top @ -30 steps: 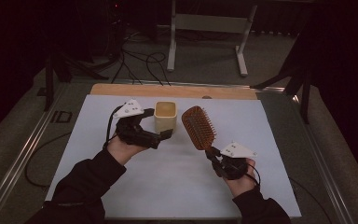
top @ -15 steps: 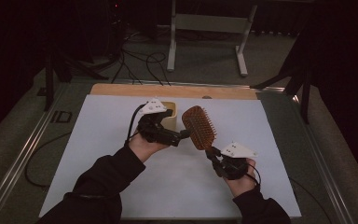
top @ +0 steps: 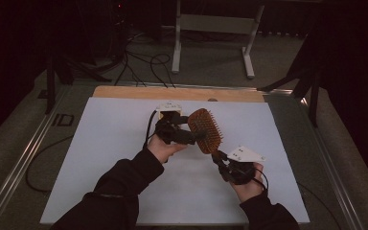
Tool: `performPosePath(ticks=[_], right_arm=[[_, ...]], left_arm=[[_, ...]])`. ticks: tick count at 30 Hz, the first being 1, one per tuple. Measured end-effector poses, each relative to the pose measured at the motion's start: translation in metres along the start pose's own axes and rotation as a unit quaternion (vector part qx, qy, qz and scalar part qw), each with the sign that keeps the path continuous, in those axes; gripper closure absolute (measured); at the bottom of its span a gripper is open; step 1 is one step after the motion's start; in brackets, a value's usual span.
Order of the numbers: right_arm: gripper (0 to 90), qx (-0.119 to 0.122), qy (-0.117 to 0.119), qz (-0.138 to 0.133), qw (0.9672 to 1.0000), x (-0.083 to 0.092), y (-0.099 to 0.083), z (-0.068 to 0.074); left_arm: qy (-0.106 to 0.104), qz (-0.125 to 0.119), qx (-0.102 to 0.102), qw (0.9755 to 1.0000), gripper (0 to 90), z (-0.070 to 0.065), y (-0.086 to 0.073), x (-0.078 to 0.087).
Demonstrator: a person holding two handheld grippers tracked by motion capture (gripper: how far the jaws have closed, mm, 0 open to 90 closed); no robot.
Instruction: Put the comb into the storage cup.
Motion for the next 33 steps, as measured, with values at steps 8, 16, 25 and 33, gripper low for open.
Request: performPosePath(ticks=[8,16,25,33], right_arm=[[73.5,0.002,0.002,0.002,1.0,0.0,0.0,0.001],[73.5,0.004,0.004,0.003,1.0,-0.001,0.0,0.002],[73.5,0.006,0.005,0.002,1.0,-0.001,0.0,0.002],[73.5,0.008,0.009,0.004,0.9999,-0.002,0.0,0.004]], left_arm=[[-0.021,-0.003,0.061,0.9979,2.5,0.009,0.002,-0.006],[-0.029,-0.005,0.085,0.9959,12.9,0.01,0.002,-0.008],[-0.036,0.009,0.096,0.9946,17.1,0.002,-0.001,-0.021],[-0.047,0.005,0.103,0.9936,38.2,-0.001,-0.002,-0.026]])
Point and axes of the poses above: each handheld gripper's, and its own axes: x roughly backward along the jaws, y roughly out of its top, z roughly to its left, the point moved 6 cm from there along -x, roughly forward along the jaws, and after that the axes turned 8 degrees about z, right-handed, at the moved point
